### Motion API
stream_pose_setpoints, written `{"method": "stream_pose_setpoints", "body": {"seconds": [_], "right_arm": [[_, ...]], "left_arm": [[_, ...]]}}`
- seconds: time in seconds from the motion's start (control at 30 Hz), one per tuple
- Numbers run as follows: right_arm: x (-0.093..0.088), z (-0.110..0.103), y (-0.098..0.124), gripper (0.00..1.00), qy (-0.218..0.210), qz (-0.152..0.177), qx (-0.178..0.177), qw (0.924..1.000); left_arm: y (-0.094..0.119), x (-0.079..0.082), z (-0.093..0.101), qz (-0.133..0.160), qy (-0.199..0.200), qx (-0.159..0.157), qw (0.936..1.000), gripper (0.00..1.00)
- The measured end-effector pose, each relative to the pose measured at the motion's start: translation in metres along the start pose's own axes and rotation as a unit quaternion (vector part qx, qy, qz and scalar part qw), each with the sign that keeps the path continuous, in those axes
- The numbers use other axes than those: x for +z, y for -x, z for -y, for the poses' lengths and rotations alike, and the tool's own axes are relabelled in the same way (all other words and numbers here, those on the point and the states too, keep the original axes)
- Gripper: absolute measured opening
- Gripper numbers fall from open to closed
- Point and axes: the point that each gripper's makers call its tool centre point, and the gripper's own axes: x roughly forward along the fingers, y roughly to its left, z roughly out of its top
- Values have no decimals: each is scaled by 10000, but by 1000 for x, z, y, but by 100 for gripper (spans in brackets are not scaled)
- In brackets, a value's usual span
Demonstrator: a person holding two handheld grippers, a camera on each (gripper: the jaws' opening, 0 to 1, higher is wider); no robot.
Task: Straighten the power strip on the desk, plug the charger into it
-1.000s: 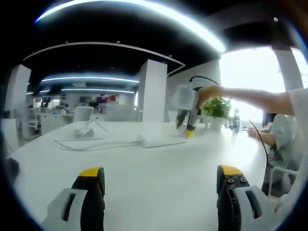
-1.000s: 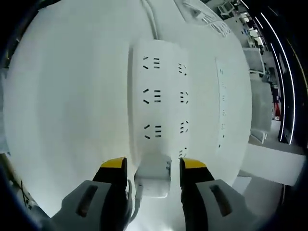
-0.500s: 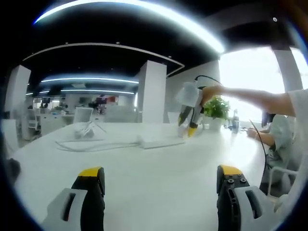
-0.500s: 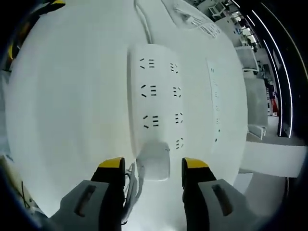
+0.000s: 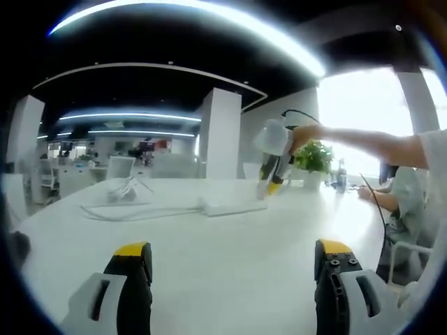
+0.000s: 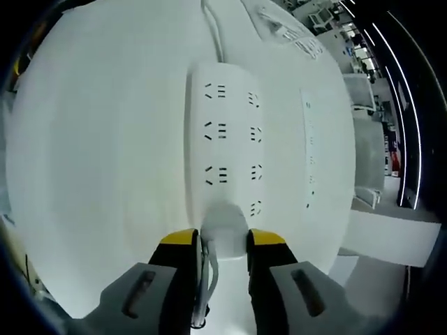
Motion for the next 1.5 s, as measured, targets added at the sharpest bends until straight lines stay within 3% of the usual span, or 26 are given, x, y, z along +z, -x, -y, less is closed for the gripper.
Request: {"method": "stream_pose_setpoints", "body": {"seconds": [0.23,0.37,0.47,0.7,1.07,1.4,1.5], "right_arm": [[1,4,-4,25,-62,-117,188,9997],[-1,5,-5,25,-69,-573,316,9978],[-2,6,-6,25,-80,-653,339,9973],[-4,5,-3,25,-109,-355,262,9990],[-4,7,-6,25,-290,-295,159,9990],[-2,7,-9,25,-389,122,235,9989],[-5,5,-12,25,-307,52,243,9992]], "left_arm": [[-3,2,3,7,-4,-39,10000,99],[-5,4,4,29,1,-39,10000,99],[-4,4,5,37,19,-47,10000,99],[-5,1,5,-13,44,-16,10000,99],[-9,1,16,41,148,-65,9999,99],[-13,8,21,97,54,-108,9999,99],[-15,11,24,153,67,-135,9998,99]]}}
